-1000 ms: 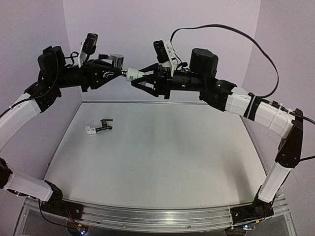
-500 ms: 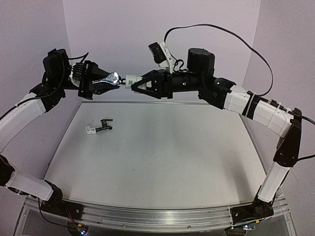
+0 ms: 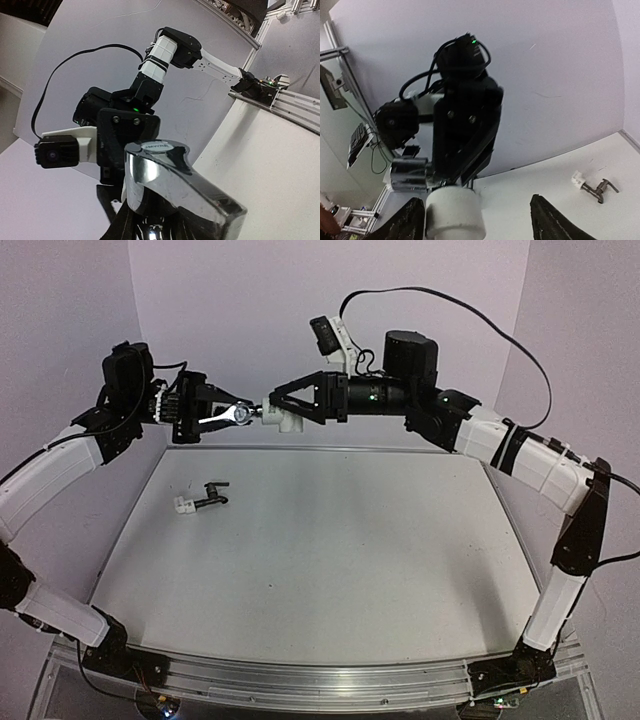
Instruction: Install the water faucets
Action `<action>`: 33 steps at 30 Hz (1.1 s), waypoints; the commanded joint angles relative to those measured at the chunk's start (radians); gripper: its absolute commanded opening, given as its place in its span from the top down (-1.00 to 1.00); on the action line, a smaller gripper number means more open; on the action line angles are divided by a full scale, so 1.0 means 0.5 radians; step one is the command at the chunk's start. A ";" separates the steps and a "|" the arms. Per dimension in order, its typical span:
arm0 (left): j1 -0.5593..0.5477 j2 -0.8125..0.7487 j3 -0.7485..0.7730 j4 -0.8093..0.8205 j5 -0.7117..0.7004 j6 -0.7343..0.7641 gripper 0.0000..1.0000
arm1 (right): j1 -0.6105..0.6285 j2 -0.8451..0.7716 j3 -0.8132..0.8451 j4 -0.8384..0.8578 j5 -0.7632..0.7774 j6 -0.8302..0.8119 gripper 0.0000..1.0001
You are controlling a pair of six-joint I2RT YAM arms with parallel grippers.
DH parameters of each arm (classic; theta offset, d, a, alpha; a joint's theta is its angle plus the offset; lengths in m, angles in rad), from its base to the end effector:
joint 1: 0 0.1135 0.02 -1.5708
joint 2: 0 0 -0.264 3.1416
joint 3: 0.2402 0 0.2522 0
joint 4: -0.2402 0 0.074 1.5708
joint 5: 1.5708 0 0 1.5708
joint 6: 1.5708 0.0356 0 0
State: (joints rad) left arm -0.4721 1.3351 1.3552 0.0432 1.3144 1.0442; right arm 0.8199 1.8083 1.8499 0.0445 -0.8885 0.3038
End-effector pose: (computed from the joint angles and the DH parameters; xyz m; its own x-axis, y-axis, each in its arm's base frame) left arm 0.2381 -0.1602 0.4404 0.8713 -0.1987 -0.4487 0.4414 -0.0823 0.8935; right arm 0.2667 0.3262 0.4485 -0.2398 0.0196 -0.9706 -0.9609 -0.1477 0.2344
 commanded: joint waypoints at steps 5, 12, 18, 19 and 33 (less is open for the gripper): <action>-0.013 0.160 0.245 0.011 -0.108 -0.952 1.00 | -0.115 -0.391 -0.282 0.101 0.552 -0.320 -0.96; -0.013 0.249 0.336 0.024 -0.728 -2.065 1.00 | -0.118 -0.596 -0.564 0.032 0.591 -1.140 -0.97; -0.010 0.095 0.225 0.019 -1.025 -2.979 1.00 | -0.115 -0.612 -0.684 0.053 0.507 -1.757 -0.96; -0.010 0.071 0.203 0.020 -1.046 -3.156 1.00 | -0.109 -0.597 -0.694 0.068 0.487 -1.837 -0.96; -0.013 -0.209 -0.076 0.062 -0.897 -3.942 1.00 | 0.012 -0.287 -0.542 0.422 0.395 -1.853 -0.87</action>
State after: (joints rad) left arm -0.4778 1.3227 1.3279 -0.0088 0.8624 -0.8648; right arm 0.8189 1.6344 1.5088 0.1561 -0.6415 -0.6829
